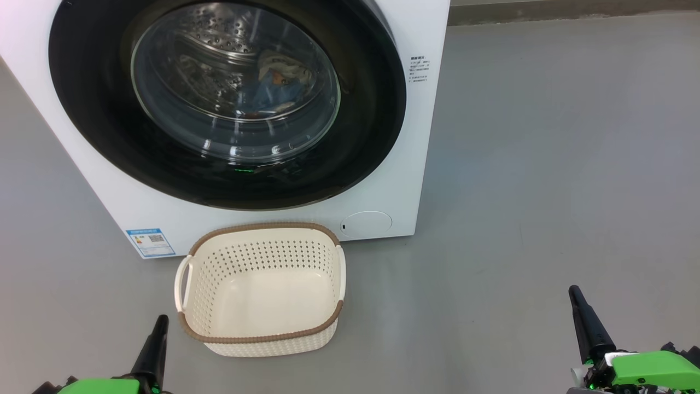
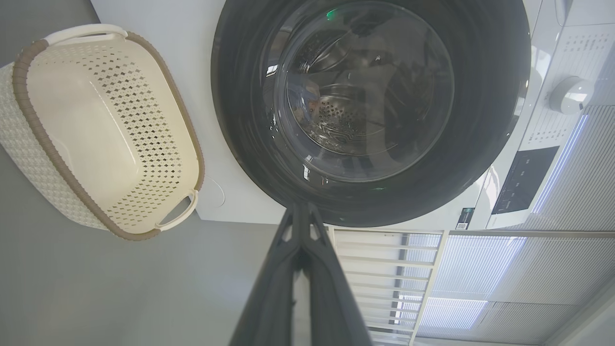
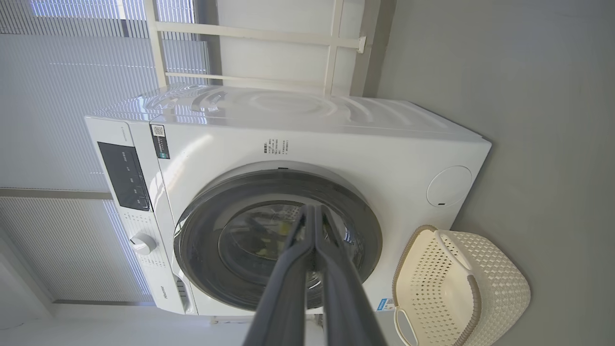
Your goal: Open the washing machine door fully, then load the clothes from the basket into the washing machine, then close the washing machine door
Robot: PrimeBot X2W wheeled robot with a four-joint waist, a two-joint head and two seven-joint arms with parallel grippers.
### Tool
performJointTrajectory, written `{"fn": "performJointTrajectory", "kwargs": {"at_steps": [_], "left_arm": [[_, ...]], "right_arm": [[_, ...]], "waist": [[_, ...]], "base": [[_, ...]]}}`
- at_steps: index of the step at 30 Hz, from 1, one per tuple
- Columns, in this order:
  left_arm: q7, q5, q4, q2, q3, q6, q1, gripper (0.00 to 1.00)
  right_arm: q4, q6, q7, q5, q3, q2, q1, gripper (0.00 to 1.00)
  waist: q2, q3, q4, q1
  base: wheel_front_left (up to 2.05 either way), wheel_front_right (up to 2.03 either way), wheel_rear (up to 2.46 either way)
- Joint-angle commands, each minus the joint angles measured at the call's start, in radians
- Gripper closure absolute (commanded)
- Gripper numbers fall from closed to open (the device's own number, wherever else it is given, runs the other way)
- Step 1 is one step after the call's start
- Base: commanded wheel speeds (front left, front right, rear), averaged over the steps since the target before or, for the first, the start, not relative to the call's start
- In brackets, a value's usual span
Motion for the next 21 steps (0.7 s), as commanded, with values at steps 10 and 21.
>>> {"fn": "performJointTrajectory", "kwargs": {"at_steps": [10, 21], "left_arm": [[0.022, -0.068, -0.014, 0.027, 0.036, -0.012, -0.061, 1.0], [0.022, -0.068, -0.014, 0.027, 0.036, -0.012, -0.061, 1.0]], "right_arm": [[-0.018, 0.002, 0.023, 0.062, 0.002, -0.001, -0.058, 1.0], [-0.018, 0.002, 0.026, 0.059, -0.001, 0.002, -0.059, 1.0]], "waist": [[0.0, -0.001, 0.001, 0.0], [0.0, -0.001, 0.001, 0.0]], "base": [[0.0, 0.0, 0.0], [0.0, 0.0, 0.0]]}}
